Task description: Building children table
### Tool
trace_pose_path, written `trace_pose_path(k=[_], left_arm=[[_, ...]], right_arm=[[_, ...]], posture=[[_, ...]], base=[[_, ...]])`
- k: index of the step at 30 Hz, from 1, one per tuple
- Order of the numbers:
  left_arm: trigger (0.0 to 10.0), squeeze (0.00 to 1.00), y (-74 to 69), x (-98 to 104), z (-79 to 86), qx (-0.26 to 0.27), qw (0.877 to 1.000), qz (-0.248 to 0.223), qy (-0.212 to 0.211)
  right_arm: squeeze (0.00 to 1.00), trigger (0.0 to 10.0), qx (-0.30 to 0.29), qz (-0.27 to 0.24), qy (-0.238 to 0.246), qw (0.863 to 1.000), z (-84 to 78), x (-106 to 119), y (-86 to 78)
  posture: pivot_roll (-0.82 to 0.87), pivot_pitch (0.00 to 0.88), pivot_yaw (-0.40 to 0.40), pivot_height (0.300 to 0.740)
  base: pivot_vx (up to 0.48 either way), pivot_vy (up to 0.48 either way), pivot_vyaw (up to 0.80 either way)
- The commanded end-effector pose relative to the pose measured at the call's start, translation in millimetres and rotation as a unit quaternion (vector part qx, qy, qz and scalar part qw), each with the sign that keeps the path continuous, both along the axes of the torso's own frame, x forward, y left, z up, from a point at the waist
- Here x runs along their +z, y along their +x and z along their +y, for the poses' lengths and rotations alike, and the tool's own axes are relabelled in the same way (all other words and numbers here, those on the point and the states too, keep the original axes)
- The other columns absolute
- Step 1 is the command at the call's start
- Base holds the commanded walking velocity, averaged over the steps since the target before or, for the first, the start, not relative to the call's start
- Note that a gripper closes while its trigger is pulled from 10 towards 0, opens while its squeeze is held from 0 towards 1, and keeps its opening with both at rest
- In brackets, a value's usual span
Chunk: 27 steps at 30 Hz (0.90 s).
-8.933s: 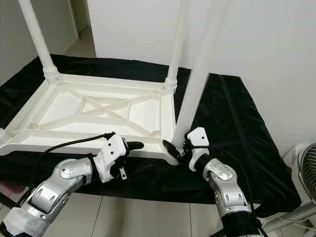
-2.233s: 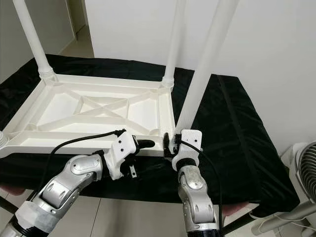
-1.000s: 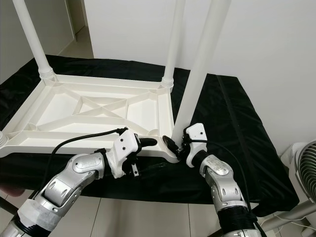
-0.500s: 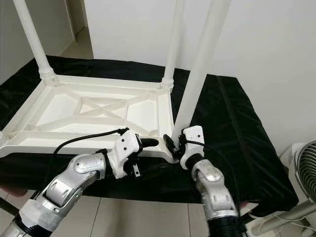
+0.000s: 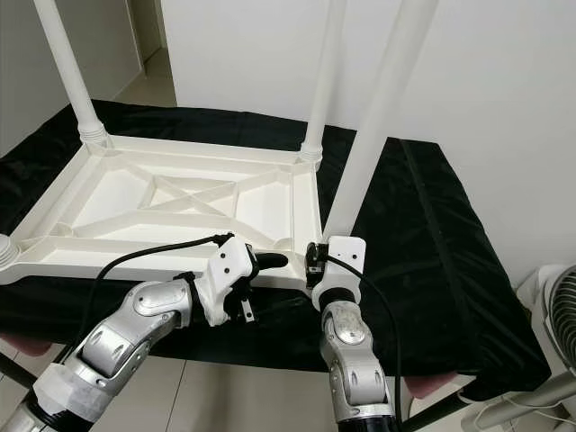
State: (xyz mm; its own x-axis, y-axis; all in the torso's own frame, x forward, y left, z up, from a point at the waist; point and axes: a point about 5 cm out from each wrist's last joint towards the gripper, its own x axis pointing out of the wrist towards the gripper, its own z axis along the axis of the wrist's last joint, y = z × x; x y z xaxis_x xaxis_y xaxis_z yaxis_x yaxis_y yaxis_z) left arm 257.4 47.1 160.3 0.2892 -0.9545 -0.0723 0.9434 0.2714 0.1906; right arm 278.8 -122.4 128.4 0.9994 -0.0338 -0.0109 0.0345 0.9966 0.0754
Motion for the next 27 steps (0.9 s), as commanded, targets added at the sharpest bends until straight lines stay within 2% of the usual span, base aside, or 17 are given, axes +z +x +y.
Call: trace_pose_path(k=[1,2,3,7,9,10,12,13,16,17,19,24,27], left_arm=[[10.0,0.0,-7.3,1,-3.4,-0.041,0.999,0.001,0.008],[10.0,0.0,-7.3,1,-3.4,-0.041,0.999,0.001,0.008],[10.0,0.0,-7.5,1,-3.4,-0.042,0.999,0.001,0.008],[10.0,0.0,-6.9,1,-3.1,-0.041,0.999,0.001,0.009],[10.0,0.0,-6.8,0,-3.0,-0.04,0.999,0.001,0.01],[10.0,0.0,-6.8,0,-3.0,-0.04,0.999,0.001,0.01],[10.0,0.0,-7.6,0,-3.1,-0.041,0.999,0.002,0.01],[10.0,0.0,-7.9,-1,-3.4,-0.041,0.999,0.002,0.011],[10.0,0.0,-8.1,-1,-3.6,-0.042,0.999,0.002,0.011],[10.0,0.0,-7.5,-1,-3.4,-0.04,0.999,0.002,0.01],[10.0,0.0,-6.7,-1,-3.0,-0.038,0.999,0.002,0.01],[10.0,0.0,-6.5,0,-2.9,-0.038,0.999,0.001,0.01],[10.0,0.0,-5.1,2,-3.9,-0.038,0.999,-0.002,0.009]], right_arm=[[0.0,10.0,-0.045,0.04,0.038,0.997,-4.8,-14,-6.0],[0.0,10.0,-0.045,0.04,0.038,0.997,-4.8,-14,-6.0],[1.0,10.0,-0.044,0.036,0.045,0.997,-4.6,-13,-6.4],[1.0,10.0,-0.034,0.02,0.055,0.998,-4.5,-8,-6.5],[1.0,10.0,0.004,0.005,0.056,0.998,-7.5,-4,-4.3],[1.0,10.0,0.004,0.005,0.056,0.998,-7.5,-4,-4.3],[1.0,10.0,0.061,0.001,0.035,0.998,-11.9,-3,-1.8],[0.84,10.0,0.084,0.0,0.025,0.996,-14.5,-3,-0.9],[0.84,10.0,0.096,0.0,0.018,0.995,-16.2,-3,-0.4],[0.0,10.0,0.141,-0.006,-0.01,0.99,-22.8,-4,2.2],[0.0,10.0,0.193,-0.008,-0.04,0.98,-32.3,-6,5.7],[0.0,10.0,0.214,-0.009,-0.06,0.975,-36.8,-6,10.5],[0.0,10.0,0.255,-0.013,-0.085,0.963,-36.1,-4,22.5]], posture=[[-0.11,0.0,-0.045,0.74],[-0.11,0.0,-0.045,0.74],[-0.11,0.0,-0.044,0.74],[-0.11,0.0,-0.044,0.74],[-0.11,0.0,-0.044,0.74],[-0.11,0.0,-0.044,0.74],[-0.11,0.0,-0.045,0.74],[-0.11,0.0,-0.045,0.74],[-0.11,0.0,-0.045,0.74],[-0.11,0.0,-0.045,0.74],[-0.11,0.0,-0.044,0.74],[-0.11,0.0,-0.043,0.74],[-0.1,0.0,-0.043,0.74]], base=[[0.0,0.0,0.0],[0.0,0.0,0.0],[0.0,0.0,0.0],[0.0,0.0,0.0],[0.0,0.0,0.0],[0.0,0.0,0.0],[0.0,0.0,0.0],[0.0,0.0,0.0],[0.0,0.0,0.0],[0.0,0.0,0.0],[0.0,0.0,0.0],[0.0,0.0,0.0],[0.0,0.0,0.0]])
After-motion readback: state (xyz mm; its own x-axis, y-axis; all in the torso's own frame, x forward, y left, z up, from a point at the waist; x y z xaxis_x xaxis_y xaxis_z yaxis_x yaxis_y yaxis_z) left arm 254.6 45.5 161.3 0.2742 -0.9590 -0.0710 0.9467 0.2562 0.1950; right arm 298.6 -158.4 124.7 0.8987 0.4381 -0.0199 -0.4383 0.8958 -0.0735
